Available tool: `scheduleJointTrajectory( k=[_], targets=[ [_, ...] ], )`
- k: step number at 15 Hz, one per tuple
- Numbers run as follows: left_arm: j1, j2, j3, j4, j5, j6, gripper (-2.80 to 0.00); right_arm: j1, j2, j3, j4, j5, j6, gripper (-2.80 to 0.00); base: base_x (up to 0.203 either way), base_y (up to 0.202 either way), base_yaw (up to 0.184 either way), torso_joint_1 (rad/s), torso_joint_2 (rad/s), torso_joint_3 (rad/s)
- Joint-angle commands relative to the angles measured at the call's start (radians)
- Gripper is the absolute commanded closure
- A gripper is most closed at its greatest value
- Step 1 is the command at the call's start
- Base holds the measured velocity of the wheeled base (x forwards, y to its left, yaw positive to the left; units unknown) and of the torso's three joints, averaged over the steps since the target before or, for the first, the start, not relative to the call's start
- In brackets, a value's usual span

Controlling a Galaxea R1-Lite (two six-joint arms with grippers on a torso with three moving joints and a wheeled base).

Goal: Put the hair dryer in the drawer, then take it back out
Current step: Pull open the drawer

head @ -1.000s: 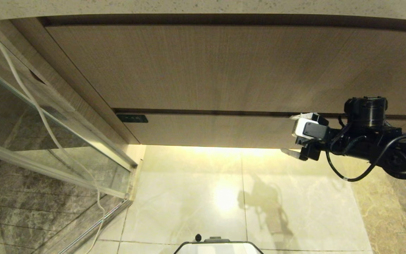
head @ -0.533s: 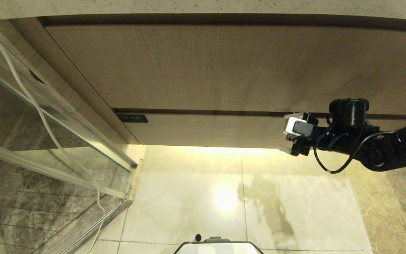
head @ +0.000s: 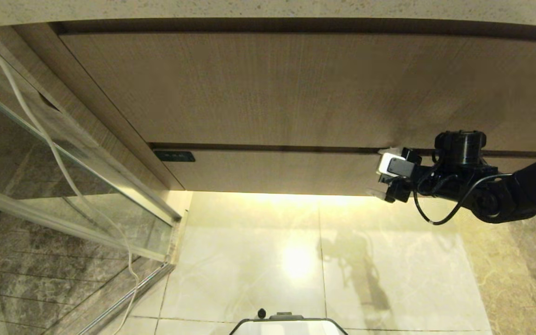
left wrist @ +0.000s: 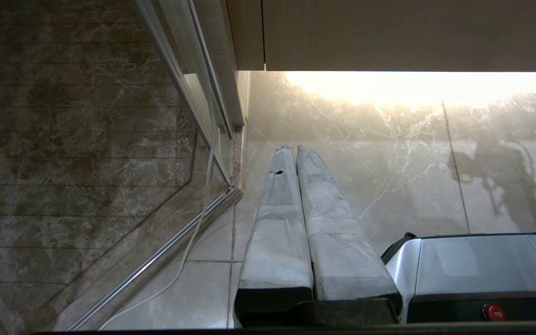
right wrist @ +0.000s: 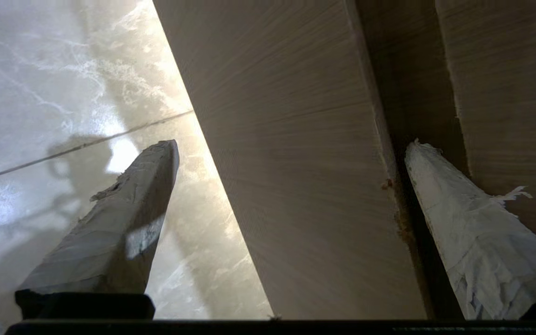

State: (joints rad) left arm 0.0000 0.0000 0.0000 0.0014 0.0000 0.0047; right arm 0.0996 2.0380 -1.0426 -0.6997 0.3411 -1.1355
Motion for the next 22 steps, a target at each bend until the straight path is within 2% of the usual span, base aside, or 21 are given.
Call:
scheduleJointTrajectory(
  k=[1, 4, 9, 12, 19, 22],
  targets=[
    [0.000, 0.000, 0.002, 0.000, 0.000, 0.000, 0.00, 0.000, 0.004, 0.001, -0.025, 0.008, -0.006, -2.80, 0.000, 0.000, 0.000, 0.000, 0.00, 0.000],
    [0.000, 0.000, 0.002, 0.000, 0.000, 0.000, 0.00, 0.000, 0.018, 0.001, -0.066, 0.008, -0.001, -2.80, 0.000, 0.000, 0.000, 0.000, 0.00, 0.000],
    [0.000, 0.000, 0.002, 0.000, 0.000, 0.000, 0.00, -0.014, 0.044, 0.001, -0.052, -0.005, -0.003, -2.80, 0.000, 0.000, 0.000, 0.000, 0.00, 0.000],
    [0.000, 0.000, 0.002, 0.000, 0.000, 0.000, 0.00, -0.023, 0.047, 0.003, 0.011, -0.016, -0.009, -2.80, 0.000, 0.000, 0.000, 0.000, 0.00, 0.000],
    [0.000, 0.000, 0.002, 0.000, 0.000, 0.000, 0.00, -0.049, -0.011, -0.003, 0.287, -0.099, -0.010, -2.80, 0.000, 0.000, 0.000, 0.000, 0.00, 0.000],
    [0.000, 0.000, 0.002, 0.000, 0.000, 0.000, 0.00, -0.049, -0.030, -0.001, 0.328, -0.119, -0.005, -2.80, 0.000, 0.000, 0.000, 0.000, 0.00, 0.000]
  ],
)
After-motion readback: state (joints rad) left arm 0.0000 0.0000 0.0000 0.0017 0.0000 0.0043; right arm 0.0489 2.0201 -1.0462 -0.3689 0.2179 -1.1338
